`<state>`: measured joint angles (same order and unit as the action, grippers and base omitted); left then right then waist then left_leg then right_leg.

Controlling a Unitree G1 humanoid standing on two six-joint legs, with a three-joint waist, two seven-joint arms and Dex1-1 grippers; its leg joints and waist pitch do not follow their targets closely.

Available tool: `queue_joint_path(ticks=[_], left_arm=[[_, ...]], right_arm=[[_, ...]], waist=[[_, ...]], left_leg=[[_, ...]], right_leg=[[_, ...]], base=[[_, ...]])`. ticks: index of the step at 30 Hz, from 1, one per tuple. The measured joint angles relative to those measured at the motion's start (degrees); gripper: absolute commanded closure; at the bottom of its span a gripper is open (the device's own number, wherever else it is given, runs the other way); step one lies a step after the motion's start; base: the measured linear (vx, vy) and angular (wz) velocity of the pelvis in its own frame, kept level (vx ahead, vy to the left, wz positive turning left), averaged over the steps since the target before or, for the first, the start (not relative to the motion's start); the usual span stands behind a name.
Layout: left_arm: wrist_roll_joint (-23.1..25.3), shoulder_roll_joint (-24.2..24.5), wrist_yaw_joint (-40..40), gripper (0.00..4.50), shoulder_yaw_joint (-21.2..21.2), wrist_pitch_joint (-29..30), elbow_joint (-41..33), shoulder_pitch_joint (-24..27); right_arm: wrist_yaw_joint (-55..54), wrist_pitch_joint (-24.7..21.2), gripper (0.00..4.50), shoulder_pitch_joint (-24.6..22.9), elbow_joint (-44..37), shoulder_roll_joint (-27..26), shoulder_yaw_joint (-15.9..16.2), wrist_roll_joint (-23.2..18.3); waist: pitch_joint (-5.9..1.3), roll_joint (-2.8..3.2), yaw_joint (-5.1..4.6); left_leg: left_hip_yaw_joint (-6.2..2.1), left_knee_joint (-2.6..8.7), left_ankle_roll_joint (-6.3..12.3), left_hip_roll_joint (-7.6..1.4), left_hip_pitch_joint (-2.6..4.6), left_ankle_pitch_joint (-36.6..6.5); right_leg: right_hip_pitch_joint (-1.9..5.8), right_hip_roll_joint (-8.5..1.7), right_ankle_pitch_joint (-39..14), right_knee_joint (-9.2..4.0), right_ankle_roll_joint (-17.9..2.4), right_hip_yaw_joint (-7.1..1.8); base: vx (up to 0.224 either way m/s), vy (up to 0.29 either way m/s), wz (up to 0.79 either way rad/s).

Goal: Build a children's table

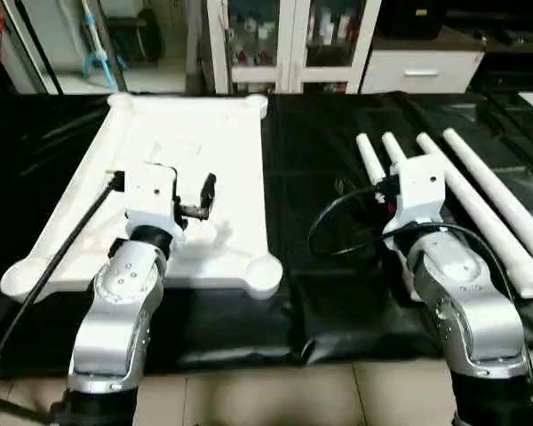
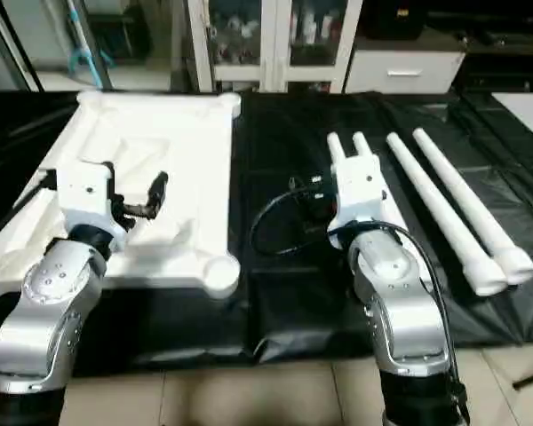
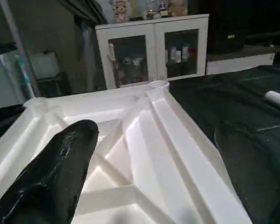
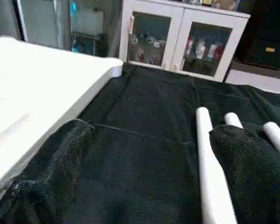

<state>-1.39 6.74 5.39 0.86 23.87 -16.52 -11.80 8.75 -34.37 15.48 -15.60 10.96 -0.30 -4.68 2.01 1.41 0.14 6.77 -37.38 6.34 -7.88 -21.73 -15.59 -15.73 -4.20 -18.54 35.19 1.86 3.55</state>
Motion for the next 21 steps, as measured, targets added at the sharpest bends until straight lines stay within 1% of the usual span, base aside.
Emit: queue_joint_path(ticks=[1,2,3,4,5,6,7,8,9,10,11,12,13,14,15,17,19,20,21], left_arm=[[0.0,-0.1,0.0,0.0,0.3,0.0,-0.1,0.0],[0.0,0.3,0.0,0.0,0.0,0.0,-0.2,0.0],[0.1,0.8,0.0,0.0,-0.6,0.0,-0.3,0.7],[0.1,1.6,-0.1,0.0,-1.4,0.3,0.3,0.8],[0.1,1.6,-0.1,0.0,-1.7,0.3,0.3,0.6],[0.1,1.5,0.0,0.0,-1.5,0.3,0.2,0.2],[0.1,1.4,0.0,0.0,-1.2,0.3,0.2,-0.2],[0.1,0.1,0.1,0.0,-0.1,0.3,0.2,-0.2],[0.0,-0.3,0.4,0.0,1.0,0.3,0.2,-0.2],[0.0,-0.4,0.6,0.0,1.4,0.3,0.2,-0.2],[0.0,-0.1,0.6,0.0,1.4,0.3,0.2,-0.7],[0.1,0.3,0.6,0.0,1.1,0.3,0.2,-0.8],[0.1,0.6,0.6,0.0,1.1,0.3,0.3,-0.8],[0.1,0.6,0.6,0.0,1.1,0.3,0.4,-0.7],[0.0,0.7,0.7,0.0,1.2,0.3,0.5,-0.7],[-0.9,2.1,3.4,0.0,1.4,0.1,0.5,-0.6],[-3.0,5.1,8.7,0.0,1.7,-0.7,0.5,0.0],[-5.0,7.5,13.3,0.0,2.1,-0.7,0.6,0.2],[-6.0,8.7,15.7,0.0,2.2,-0.7,0.6,0.2]], right_arm=[[0.0,0.0,0.01,0.1,0.0,0.1,-0.2,0.1],[0.0,0.1,0.01,0.7,0.0,-0.1,-0.3,0.1],[0.1,0.0,0.01,1.6,0.2,-0.9,0.9,0.0],[0.4,0.2,0.01,1.8,0.0,-1.6,1.9,-0.1],[0.5,0.2,0.01,1.7,0.0,-1.6,2.2,-0.2],[0.4,0.2,0.01,1.5,0.0,-1.4,1.9,-0.1],[0.3,0.2,0.01,1.3,0.0,-0.9,1.4,-0.1],[0.0,0.0,0.01,0.1,0.0,-0.4,0.3,0.1],[-0.2,-0.1,0.01,-0.1,0.1,-0.2,-0.5,0.2],[-0.3,-0.2,0.01,-0.1,0.1,0.1,-0.8,0.3],[-0.5,-0.1,0.01,0.3,-0.1,0.3,-1.2,0.4],[-0.6,-0.1,0.01,0.4,-0.1,0.1,-1.1,0.4],[-0.6,-0.1,0.01,0.3,-0.1,-0.1,-1.0,0.5],[-0.6,-0.1,0.01,0.3,-0.1,-0.2,-0.5,0.5],[-0.6,-0.1,0.01,0.3,-0.1,-0.2,-0.3,0.5],[-0.2,0.0,0.01,0.3,-0.1,0.1,-0.3,0.4],[1.9,0.2,0.01,0.4,0.0,1.7,-0.3,-0.3],[4.3,0.2,0.01,0.6,0.0,3.6,-0.5,-1.4],[5.6,0.2,0.01,0.9,0.0,4.5,-0.9,-2.0]], waist=[[-0.15,0.24,0.45],[-0.15,0.3,0.22],[-0.21,0.13,0.03],[-0.2,-0.02,-0.29],[-0.32,-0.6,-0.34],[-0.45,-1.33,-0.57],[-0.21,-2.44,-0.59],[-0.03,-2.29,-0.08],[0.15,-2.06,0.3],[0.08,-1.76,0.39],[-0.1,-0.89,0.47],[-0.12,-0.83,0.54],[-0.08,-0.8,0.46],[0.06,-0.58,0.5],[0.22,-0.31,0.47],[0.45,0.06,0.42],[0.51,0.08,0.42],[0.55,0.08,0.39],[0.57,0.12,0.31]], left_leg=[[-0.26,-0.1,-0.36,-0.37,-0.06,-0.2],[-1.03,0.48,-3.18,-0.73,0.81,-0.3],[-1.47,0.82,-6.04,-0.54,1.22,-0.2],[-1.93,0.71,-6.63,-0.16,1.76,-0.5],[-1.82,0.74,-6.38,0.48,2.36,-0.8],[-1.51,0.71,-6.43,1.21,2.66,-1.0],[-0.92,0.17,-6.04,2.12,2.76,-1.4],[-0.98,-1.11,-3.29,1.95,2.7,-2.1],[-1.46,-1.85,-2.13,2.05,2.54,-1.7],[-1.53,-1.28,-3.09,2.08,2.25,-1.1],[-1.84,0.55,-7.18,1.64,2.19,0.3],[-1.86,0.63,-9.71,1.01,2.14,0.7],[-1.88,0.59,-10.24,0.85,1.8,1.0],[-1.8,0.64,-10.47,0.45,1.51,1.1],[-1.63,0.64,-10.48,0.27,1.4,1.2],[-1.07,0.64,-10.19,0.09,1.59,1.2],[-0.48,0.64,-9.98,-0.01,1.67,1.4],[-0.09,0.64,-9.98,-0.08,1.71,1.4],[0.11,0.64,-9.98,-0.11,1.7,1.4]], right_leg=[[0.25,0.38,-0.1,-0.24,0.0,0.12],[-0.62,0.83,-0.5,0.59,0.1,0.18],[-2.55,0.41,-0.6,4.0,0.1,0.25],[-4.61,-0.28,-0.3,7.35,0.8,0.11],[-7.2,-0.72,0.3,7.83,1.7,-0.39],[-8.6,-1.26,0.8,6.55,2.0,-1.04],[-8.7,-1.7,3.7,5.15,-0.5,-2.22],[-7.9,-1.03,3.5,4.92,-0.9,-2.89],[-7.29,-0.85,3.7,4.43,-1.1,-2.88],[-6.9,-0.51,4.0,4.05,-1.1,-2.7],[-6.67,0.39,4.2,3.89,-1.2,-2.46],[-6.65,0.86,4.6,3.66,-1.3,-2.45],[-6.7,0.95,5.0,3.21,-1.3,-2.3],[-6.67,1.03,5.5,2.31,-1.6,-2.18],[-6.49,1.02,5.9,1.68,-1.7,-2.05],[-6.15,0.82,6.6,0.92,-1.9,-1.98],[-6.04,0.66,6.7,0.86,-2.1,-2.19],[-6.03,0.67,6.8,0.86,-2.0,-2.54],[-6.04,0.67,6.6,0.86,-1.8,-2.73]], base=[[0.168,-0.064,0.19],[0.168,-0.064,0.19],[0.196,-0.12,-0.04],[0.1,-0.141,-0.26],[0.1,-0.141,-0.26],[-0.034,-0.09,-0.08],[-0.053,-0.041,0.1],[-0.053,-0.041,0.1],[0.0,0.0,0.0],[0.0,0.0,0.0],[0.0,0.0,0.0],[0.0,0.0,0.0],[0.0,0.0,0.0],[0.0,0.0,0.0],[-0.065,0.04,0.02],[-0.058,0.058,0.05],[-0.069,0.044,0.06],[-0.074,0.033,0.06],[-0.061,0.017,0.06]])
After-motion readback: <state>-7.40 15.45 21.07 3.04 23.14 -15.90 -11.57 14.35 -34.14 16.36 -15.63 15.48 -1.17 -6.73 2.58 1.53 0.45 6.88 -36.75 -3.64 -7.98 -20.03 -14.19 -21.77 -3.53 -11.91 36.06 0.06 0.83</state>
